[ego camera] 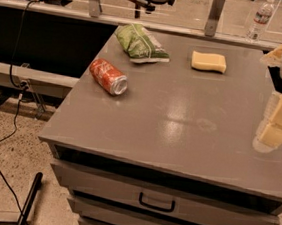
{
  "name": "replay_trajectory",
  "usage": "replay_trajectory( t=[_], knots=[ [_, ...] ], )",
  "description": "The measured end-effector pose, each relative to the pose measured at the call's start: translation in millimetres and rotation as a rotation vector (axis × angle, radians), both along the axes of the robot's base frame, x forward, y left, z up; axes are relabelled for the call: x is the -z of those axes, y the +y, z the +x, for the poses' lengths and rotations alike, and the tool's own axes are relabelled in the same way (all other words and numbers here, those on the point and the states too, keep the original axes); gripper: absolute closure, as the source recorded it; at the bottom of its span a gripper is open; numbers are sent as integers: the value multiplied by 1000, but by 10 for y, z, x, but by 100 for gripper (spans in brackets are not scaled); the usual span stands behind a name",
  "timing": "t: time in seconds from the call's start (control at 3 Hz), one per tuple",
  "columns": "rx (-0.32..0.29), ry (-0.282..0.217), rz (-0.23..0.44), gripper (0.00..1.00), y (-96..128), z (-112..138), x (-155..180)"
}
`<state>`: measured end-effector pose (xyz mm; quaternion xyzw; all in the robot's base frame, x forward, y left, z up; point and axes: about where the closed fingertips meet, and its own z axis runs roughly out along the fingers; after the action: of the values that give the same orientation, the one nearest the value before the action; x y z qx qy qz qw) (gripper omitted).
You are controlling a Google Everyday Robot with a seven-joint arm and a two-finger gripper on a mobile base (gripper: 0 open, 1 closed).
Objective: Place coke can upright
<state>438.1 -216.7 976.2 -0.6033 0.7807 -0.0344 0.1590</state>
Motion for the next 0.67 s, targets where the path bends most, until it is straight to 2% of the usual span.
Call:
replay_trajectory(
  t=[0.33, 0.67],
  knots=[
    [0, 0, 0, 0, 0, 0, 0],
    [-57, -29, 50, 0, 194, 189, 10]
  ],
)
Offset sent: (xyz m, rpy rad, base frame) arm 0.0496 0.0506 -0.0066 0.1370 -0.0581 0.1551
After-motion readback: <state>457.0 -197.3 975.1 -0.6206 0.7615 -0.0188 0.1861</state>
